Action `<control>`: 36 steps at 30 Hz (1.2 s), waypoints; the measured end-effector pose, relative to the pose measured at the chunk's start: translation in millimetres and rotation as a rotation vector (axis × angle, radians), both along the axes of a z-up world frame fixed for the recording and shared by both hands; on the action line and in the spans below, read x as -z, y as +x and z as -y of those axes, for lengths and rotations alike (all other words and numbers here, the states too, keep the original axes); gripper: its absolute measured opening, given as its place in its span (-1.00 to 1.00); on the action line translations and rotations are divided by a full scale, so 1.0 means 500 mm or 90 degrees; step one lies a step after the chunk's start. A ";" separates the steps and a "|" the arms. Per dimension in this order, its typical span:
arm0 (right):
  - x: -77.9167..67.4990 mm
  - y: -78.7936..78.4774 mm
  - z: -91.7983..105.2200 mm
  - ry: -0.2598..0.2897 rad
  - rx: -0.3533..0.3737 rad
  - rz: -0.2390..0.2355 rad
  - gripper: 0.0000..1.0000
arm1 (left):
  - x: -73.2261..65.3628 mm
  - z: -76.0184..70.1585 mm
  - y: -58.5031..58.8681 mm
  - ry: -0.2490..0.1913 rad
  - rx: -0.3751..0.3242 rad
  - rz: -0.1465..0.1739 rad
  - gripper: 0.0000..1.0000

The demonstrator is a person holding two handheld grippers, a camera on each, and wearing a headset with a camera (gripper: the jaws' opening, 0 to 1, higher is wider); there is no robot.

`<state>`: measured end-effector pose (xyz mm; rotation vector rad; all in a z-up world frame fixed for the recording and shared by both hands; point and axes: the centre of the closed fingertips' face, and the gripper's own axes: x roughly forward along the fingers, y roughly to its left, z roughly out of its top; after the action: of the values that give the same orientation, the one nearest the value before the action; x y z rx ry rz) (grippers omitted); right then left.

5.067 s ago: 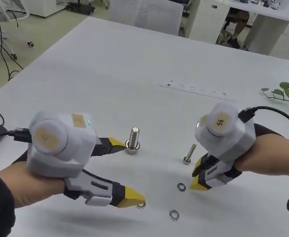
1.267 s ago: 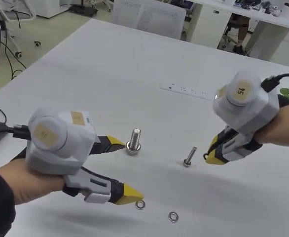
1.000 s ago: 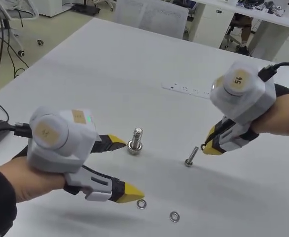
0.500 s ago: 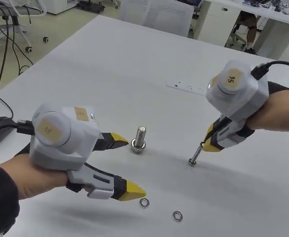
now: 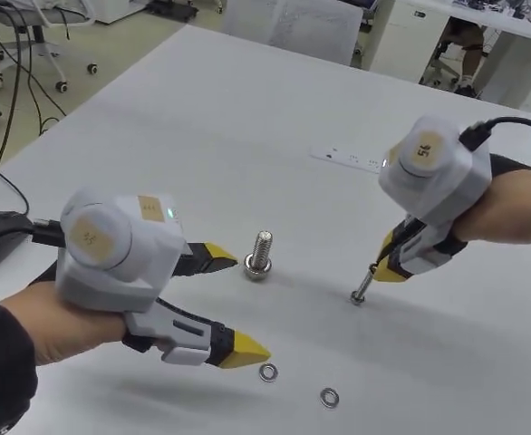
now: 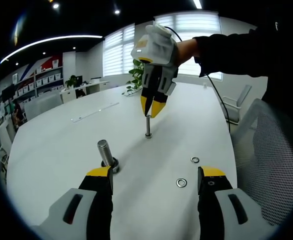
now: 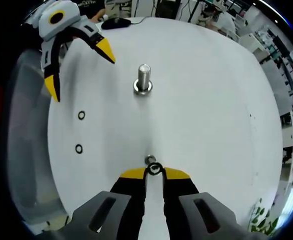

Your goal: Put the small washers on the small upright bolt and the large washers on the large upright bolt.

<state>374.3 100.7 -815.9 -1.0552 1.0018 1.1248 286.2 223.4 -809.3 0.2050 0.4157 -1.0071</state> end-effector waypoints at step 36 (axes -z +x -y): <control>0.086 -0.001 -0.001 0.003 0.016 -0.033 -0.74 | 0.009 -0.006 0.002 0.001 -0.009 -0.007 0.36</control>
<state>373.9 101.0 -858.7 -1.0118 1.0500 1.1390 287.4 226.2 -813.7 0.1983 0.4272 -0.9951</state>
